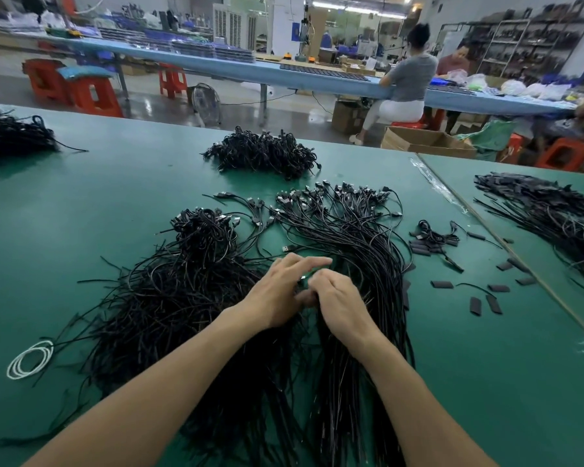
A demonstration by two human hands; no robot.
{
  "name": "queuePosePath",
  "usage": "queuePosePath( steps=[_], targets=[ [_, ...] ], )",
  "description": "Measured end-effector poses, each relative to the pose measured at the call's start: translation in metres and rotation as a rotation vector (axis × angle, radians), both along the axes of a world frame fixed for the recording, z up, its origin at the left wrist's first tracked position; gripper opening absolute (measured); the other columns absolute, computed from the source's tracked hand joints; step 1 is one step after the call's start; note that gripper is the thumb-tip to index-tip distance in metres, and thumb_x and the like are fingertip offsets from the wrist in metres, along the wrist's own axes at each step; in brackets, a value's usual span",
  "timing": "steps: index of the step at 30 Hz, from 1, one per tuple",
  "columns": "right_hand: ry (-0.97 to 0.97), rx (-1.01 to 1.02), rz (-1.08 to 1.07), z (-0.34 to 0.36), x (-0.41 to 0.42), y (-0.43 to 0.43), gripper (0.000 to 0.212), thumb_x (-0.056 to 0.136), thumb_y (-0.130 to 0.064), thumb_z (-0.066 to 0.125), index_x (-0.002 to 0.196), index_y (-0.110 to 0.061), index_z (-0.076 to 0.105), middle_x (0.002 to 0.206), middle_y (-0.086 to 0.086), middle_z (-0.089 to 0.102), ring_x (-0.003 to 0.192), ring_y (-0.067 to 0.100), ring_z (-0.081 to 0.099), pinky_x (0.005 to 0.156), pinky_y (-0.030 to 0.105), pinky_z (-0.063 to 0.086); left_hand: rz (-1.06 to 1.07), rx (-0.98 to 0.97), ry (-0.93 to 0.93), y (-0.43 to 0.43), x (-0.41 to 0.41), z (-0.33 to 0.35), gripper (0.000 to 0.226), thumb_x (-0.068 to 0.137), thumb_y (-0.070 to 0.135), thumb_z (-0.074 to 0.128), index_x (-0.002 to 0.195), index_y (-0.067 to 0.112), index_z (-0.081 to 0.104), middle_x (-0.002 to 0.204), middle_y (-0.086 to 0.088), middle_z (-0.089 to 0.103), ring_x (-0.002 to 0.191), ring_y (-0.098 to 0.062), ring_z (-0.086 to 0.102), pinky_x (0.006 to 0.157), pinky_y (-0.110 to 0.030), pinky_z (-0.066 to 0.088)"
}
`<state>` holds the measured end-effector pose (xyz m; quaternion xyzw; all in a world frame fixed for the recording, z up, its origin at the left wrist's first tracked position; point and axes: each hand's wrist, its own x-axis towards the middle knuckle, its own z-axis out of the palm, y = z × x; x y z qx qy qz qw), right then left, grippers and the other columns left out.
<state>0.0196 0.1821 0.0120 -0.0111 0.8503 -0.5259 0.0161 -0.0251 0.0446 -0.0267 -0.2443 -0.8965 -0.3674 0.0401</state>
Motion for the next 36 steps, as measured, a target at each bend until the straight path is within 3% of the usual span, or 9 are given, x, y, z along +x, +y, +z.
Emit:
queuePosePath(
  steps=[8, 11, 16, 19, 23, 26, 31, 34, 36],
  targets=[
    [0.173, -0.042, 0.201, 0.024, 0.023, -0.013, 0.039, 0.098, -0.034, 0.057, 0.063, -0.022, 0.045, 0.052, -0.013, 0.041, 0.047, 0.002, 0.035, 0.047, 0.021, 0.033, 0.171, 0.152, 0.121, -0.013, -0.012, 0.005, 0.013, 0.099, 0.009, 0.054, 0.096, 0.02, 0.061, 0.105, 0.0, 0.058, 0.098, -0.011, 0.054, 0.089, -0.032, 0.049],
    [0.254, -0.053, 0.125, 0.028, 0.02, 0.003, 0.033, 0.099, -0.031, 0.057, 0.069, -0.017, 0.056, 0.049, -0.015, 0.043, 0.045, 0.003, 0.035, 0.046, 0.016, 0.03, 0.402, 0.491, 0.206, -0.017, -0.012, 0.019, 0.035, 0.106, 0.03, 0.042, 0.089, 0.008, 0.063, 0.086, -0.014, 0.062, 0.068, -0.008, 0.051, 0.06, -0.012, 0.041],
    [0.317, 0.145, -0.025, 0.015, 0.015, 0.029, 0.029, 0.099, -0.038, 0.055, 0.08, -0.019, 0.066, 0.048, -0.013, 0.047, 0.042, 0.005, 0.038, 0.042, 0.016, 0.03, 0.402, 0.748, 0.315, 0.001, 0.009, 0.04, 0.054, 0.096, 0.051, 0.045, 0.066, 0.007, 0.053, 0.056, -0.007, 0.054, 0.048, -0.018, 0.048, 0.048, -0.032, 0.045],
    [0.329, 0.178, -0.181, 0.007, 0.009, 0.045, 0.046, 0.096, -0.052, 0.049, 0.072, -0.015, 0.059, 0.044, -0.01, 0.044, 0.038, 0.007, 0.033, 0.039, 0.018, 0.026, 0.311, 0.714, 0.5, 0.009, 0.022, 0.055, 0.044, 0.093, 0.033, 0.063, 0.06, 0.026, 0.034, 0.053, 0.014, 0.029, 0.046, -0.004, 0.029, 0.042, -0.02, 0.031],
    [0.308, 0.112, -0.317, 0.003, 0.005, 0.055, 0.054, 0.095, -0.056, 0.047, 0.067, -0.01, 0.049, 0.048, -0.009, 0.04, 0.038, 0.005, 0.034, 0.039, 0.017, 0.031, 0.23, 0.511, 0.773, 0.002, 0.027, 0.071, 0.046, 0.086, 0.026, 0.075, 0.054, 0.009, 0.046, 0.051, 0.009, 0.038, 0.045, -0.007, 0.033, 0.043, -0.012, 0.027],
    [0.367, 0.004, -0.392, 0.008, 0.005, 0.051, 0.049, 0.097, -0.052, 0.046, 0.065, -0.015, 0.041, 0.054, -0.007, 0.037, 0.044, 0.005, 0.032, 0.042, 0.018, 0.032, 0.291, 0.528, 0.67, -0.01, 0.025, 0.076, 0.056, 0.086, 0.054, 0.066, 0.059, 0.006, 0.052, 0.05, 0.005, 0.045, 0.042, -0.013, 0.04, 0.039, -0.02, 0.033],
    [0.481, -0.042, -0.573, 0.024, -0.001, 0.065, 0.045, 0.101, -0.048, 0.047, 0.067, -0.018, 0.046, 0.057, -0.007, 0.043, 0.049, 0.006, 0.034, 0.048, 0.02, 0.033, 0.464, 0.823, -0.006, -0.05, 0.007, 0.058, 0.081, 0.076, 0.088, 0.041, 0.058, 0.011, 0.057, 0.044, 0.003, 0.053, 0.047, -0.018, 0.056, 0.067, -0.038, 0.055],
    [0.4, 0.141, -0.502, 0.022, -0.005, 0.083, 0.04, 0.099, -0.044, 0.053, 0.07, -0.017, 0.057, 0.058, -0.002, 0.054, 0.051, 0.012, 0.044, 0.049, 0.022, 0.038, 0.558, 0.849, 0.023, -0.061, 0.006, 0.051, 0.069, 0.084, 0.076, 0.051, 0.057, 0.013, 0.044, 0.047, 0.003, 0.036, 0.038, -0.01, 0.045, 0.064, -0.045, 0.054],
    [0.216, 0.351, -0.364, 0.017, -0.005, 0.087, 0.039, 0.1, -0.039, 0.057, 0.069, -0.016, 0.06, 0.059, -0.001, 0.059, 0.052, 0.012, 0.049, 0.045, 0.016, 0.036, 0.575, 0.806, 0.23, -0.061, 0.009, 0.054, 0.063, 0.088, 0.065, 0.055, 0.056, 0.014, 0.036, 0.048, 0.011, 0.033, 0.04, -0.005, 0.035, 0.051, -0.029, 0.039]
  ],
)
